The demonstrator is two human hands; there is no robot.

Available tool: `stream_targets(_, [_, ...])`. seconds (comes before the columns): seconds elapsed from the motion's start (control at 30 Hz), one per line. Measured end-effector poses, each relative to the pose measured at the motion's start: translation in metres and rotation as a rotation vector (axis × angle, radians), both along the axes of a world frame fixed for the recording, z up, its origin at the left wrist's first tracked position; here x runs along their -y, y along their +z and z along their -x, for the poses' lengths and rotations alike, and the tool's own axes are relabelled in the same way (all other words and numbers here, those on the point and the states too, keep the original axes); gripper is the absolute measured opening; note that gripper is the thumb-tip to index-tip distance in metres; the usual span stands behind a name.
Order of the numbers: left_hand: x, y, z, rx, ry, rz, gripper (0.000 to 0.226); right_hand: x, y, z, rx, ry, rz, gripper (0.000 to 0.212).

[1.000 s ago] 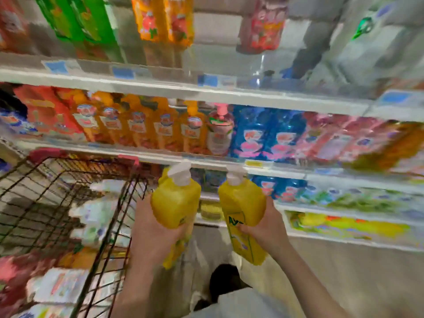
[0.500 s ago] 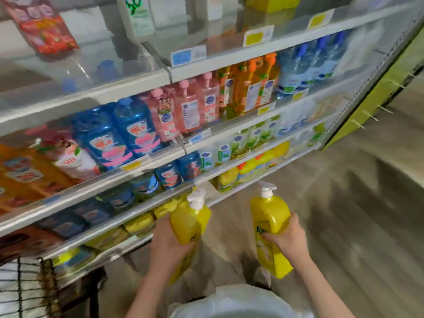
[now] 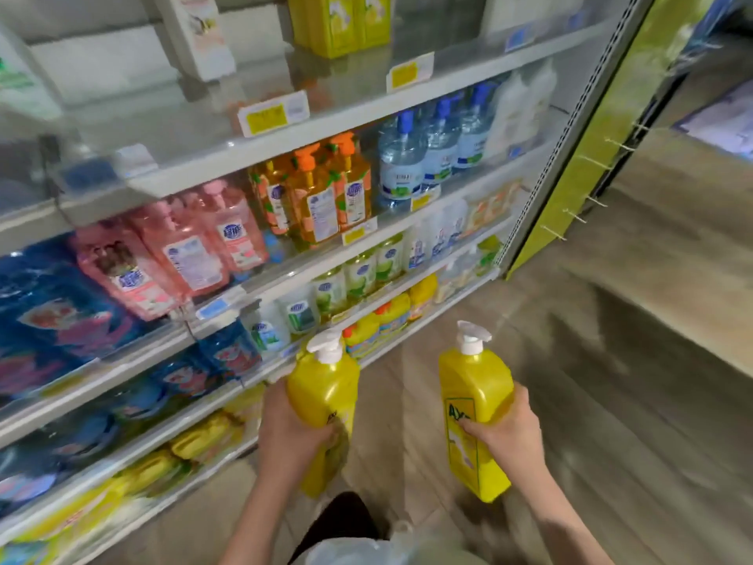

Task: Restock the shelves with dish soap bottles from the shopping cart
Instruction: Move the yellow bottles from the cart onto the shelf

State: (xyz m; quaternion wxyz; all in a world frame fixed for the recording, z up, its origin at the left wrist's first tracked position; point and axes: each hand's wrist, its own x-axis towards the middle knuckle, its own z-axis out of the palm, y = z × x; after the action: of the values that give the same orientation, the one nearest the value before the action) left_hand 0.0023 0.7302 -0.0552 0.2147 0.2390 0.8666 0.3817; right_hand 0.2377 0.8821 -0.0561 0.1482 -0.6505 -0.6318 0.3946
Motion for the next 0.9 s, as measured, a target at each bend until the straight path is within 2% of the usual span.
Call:
stream_targets(0.13, [-0.055,0.009,-0.001,-0.052,-0.066,-0.058,0.081,-0.041,0.016,0.004,-0.084,0.015,-0.029,0.069])
stream_targets(0.33, [-0.152,0.031,0.013,-0.048,-0.086,-0.153,0.098,-0.128,0.042,0.038,-0.148,0.071,-0.104,0.067])
stream_targets(0.43, [-0.194,0.059,0.019,-0.045,-0.048,-0.233,0.097,-0.176,0.065,0.061,-0.158,0.131,-0.166,0.067])
stream_targets(0.53, [-0.227,0.091,0.028,0.030,-0.009,-0.347,0.099,-0.217,0.095,0.080,-0.224,0.182,-0.236,0.074])
stream_targets(0.7, [-0.268,0.157,0.043,-0.179,0.019,-0.452,0.112,-0.270,0.138,0.100,-0.429,0.262,-0.295,0.094])
stream_targets(0.8, [-0.291,0.189,0.048,-0.277,0.017,-0.580,0.097,-0.305,0.163,0.114,-0.550,0.331,-0.348,0.093])
stream_targets(0.9, [-0.314,0.211,0.050,-0.266,0.108,-0.742,0.088,-0.345,0.186,0.127,-0.656,0.450,-0.396,0.083])
